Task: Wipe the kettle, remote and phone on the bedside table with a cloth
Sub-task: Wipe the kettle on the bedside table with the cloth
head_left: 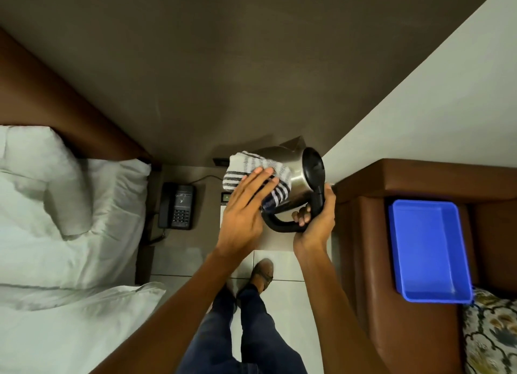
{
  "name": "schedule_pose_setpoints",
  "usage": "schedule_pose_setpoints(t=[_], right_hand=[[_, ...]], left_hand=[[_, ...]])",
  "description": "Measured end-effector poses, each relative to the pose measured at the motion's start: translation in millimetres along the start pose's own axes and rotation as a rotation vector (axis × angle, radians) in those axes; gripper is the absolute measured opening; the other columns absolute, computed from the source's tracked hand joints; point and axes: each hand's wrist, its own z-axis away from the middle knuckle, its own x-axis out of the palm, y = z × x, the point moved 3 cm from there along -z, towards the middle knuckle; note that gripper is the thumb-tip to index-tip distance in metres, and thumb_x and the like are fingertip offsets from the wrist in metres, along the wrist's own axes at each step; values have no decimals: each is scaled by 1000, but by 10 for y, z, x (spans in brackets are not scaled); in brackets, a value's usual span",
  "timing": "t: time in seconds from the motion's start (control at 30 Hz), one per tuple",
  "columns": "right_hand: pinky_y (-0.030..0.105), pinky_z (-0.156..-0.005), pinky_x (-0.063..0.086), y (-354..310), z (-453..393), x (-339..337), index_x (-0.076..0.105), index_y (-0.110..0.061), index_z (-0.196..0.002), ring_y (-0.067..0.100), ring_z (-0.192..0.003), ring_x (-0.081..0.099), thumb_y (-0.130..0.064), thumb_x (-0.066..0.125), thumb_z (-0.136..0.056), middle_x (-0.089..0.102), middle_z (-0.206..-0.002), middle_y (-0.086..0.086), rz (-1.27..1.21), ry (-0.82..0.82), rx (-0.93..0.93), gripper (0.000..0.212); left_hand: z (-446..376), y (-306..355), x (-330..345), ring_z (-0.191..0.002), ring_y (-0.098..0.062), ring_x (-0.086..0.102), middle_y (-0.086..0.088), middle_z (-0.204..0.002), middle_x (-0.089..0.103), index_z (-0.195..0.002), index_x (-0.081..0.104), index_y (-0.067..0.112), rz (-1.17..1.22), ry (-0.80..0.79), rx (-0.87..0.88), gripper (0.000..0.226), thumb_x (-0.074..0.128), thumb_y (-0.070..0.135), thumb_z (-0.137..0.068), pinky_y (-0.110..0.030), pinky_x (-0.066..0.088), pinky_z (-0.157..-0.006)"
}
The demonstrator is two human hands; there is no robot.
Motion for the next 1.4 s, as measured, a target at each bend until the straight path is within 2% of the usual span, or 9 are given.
schedule_pose_setpoints(t=[0.1, 0.2, 0.27, 0.4, 0.53, 0.7, 0.8, 1.1, 1.4], right_hand=[[30, -65, 60, 168, 79, -13, 82, -23, -89, 17, -68, 74, -62, 70, -90, 77, -77, -3, -63, -13, 58, 41], [35, -90, 66, 179, 113, -32, 84, -26, -121, 23, -108, 82, -62, 66, -92, 83, -120, 3, -147, -68, 33, 49], [36, -79, 66, 121, 68, -49, 87, -24, -103, 22, -86, 81, -62, 72, -88, 83, -98, 1, -136, -62, 8, 43], [30, -51, 39, -1, -72, -144, 66, -27, -59, 13, -46, 37, -63, 76, -82, 40, -53, -3, -88, 47, -22, 44], [30, -54, 39, -37, -218, -232, 66, -28, -61, 14, -48, 36, -66, 77, -83, 39, -55, -2, -35, 75, -55, 45], [25, -48, 42, 154, -404, -375, 73, -25, -70, 11, -48, 41, -66, 81, -81, 50, -58, -2, 108, 120, -119, 43], [24, -49, 40, 467, -567, -447, 64, -24, -62, 10, -50, 42, -57, 77, -93, 51, -58, -5, 200, 145, -220, 47], [15, -55, 45, 1571, -1257, -765, 59, -27, -63, 3, -55, 49, -58, 72, -97, 55, -59, -10, 258, 313, -258, 48], [16, -51, 43, 2442, -1800, -761, 60, -27, -66, 5, -52, 46, -61, 68, -99, 52, -55, -13, 292, 377, -281, 48]], left_hand=[[-147, 151, 145, -157, -21, 29, -5, -163, 43, -152, 49, 15, 29, -3, -8, 52, 40, 5, -101, -51, 22, -129], [-45, 216, 269, -159, -24, 21, -4, -168, 33, -157, 40, 20, -57, -173, 261, 53, 44, 11, -105, -49, 12, -131], [183, 29, 175, -159, -24, 23, -4, -168, 32, -157, 38, 23, -113, -221, 316, 61, 54, 3, -101, -49, 15, -130], [504, -435, -90, -149, -18, 42, -1, -160, 46, -145, 57, 22, 2, -91, -265, 51, 42, 1, -101, -43, 42, -120], [441, -567, -118, -123, 4, 58, 0, -142, 61, -141, 59, 17, 194, 29, -623, 52, 45, -7, -97, -29, 54, -106], [555, -714, -4, -99, -23, 73, -2, -107, 74, -121, 67, 17, 441, 88, -981, 31, 46, 3, -104, -26, 63, -74], [739, -930, 56, -107, -13, 70, 1, -118, 72, -130, 66, 19, 494, 219, -1170, 34, 47, 5, -105, -31, 61, -90], [1337, -1799, 405, -126, -29, 62, -8, -134, 67, -137, 62, 18, 555, 322, -1447, 38, 47, 4, -105, -55, 48, -112], [1809, -2537, 730, -121, -28, 64, -5, -127, 70, -133, 64, 22, 671, 414, -1538, 35, 50, 9, -104, -57, 49, -109]])
